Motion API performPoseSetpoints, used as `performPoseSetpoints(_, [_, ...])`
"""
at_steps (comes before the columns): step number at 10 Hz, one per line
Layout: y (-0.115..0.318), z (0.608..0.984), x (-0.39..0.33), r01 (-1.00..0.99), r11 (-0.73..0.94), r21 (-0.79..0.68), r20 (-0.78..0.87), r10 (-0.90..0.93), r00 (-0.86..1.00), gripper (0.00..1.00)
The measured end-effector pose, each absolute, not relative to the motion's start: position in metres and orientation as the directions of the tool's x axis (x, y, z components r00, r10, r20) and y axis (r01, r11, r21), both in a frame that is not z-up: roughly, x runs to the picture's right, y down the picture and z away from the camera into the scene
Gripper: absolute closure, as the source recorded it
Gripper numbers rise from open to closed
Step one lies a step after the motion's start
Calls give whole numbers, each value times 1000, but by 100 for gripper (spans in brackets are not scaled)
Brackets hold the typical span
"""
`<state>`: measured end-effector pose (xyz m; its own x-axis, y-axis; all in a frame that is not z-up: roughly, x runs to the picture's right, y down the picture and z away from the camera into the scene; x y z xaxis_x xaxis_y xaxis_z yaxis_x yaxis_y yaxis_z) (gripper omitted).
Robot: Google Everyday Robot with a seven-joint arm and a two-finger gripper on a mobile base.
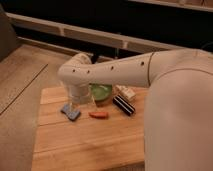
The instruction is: Wipe the white sponge on the table
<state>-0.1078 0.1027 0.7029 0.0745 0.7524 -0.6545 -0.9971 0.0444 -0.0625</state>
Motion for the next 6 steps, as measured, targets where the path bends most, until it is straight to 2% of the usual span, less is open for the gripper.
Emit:
performPoseSetpoints(2, [88,705,-114,-990,88,-108,-616,776,136,35])
performPoseSetpoints(6, [50,702,-158,-876,401,-267,-478,734,482,35])
